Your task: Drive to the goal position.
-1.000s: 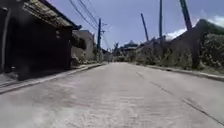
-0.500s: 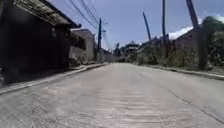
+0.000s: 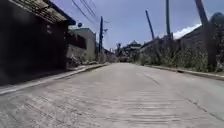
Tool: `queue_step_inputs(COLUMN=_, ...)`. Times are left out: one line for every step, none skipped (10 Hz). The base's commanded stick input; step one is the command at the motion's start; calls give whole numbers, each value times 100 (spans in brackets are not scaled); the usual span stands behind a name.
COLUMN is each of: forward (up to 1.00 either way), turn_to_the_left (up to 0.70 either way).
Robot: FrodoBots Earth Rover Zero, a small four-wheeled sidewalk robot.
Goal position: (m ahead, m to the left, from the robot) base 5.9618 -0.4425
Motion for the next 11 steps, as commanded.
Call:
queue_step_inputs(forward=100, turn_to_the_left=-1)
queue_step_inputs(forward=100, turn_to_the_left=-1)
queue_step_inputs(forward=100, turn_to_the_left=-1)
queue_step_inputs(forward=100, turn_to_the_left=-1)
queue_step_inputs(forward=100, turn_to_the_left=-9)
queue_step_inputs(forward=100, turn_to_the_left=-25)
queue_step_inputs(forward=100, turn_to_the_left=-27)
queue_step_inputs(forward=100, turn_to_the_left=-7)
queue_step_inputs(forward=100, turn_to_the_left=0)
queue_step_inputs(forward=100, turn_to_the_left=0)
queue_step_inputs(forward=100, turn_to_the_left=0)
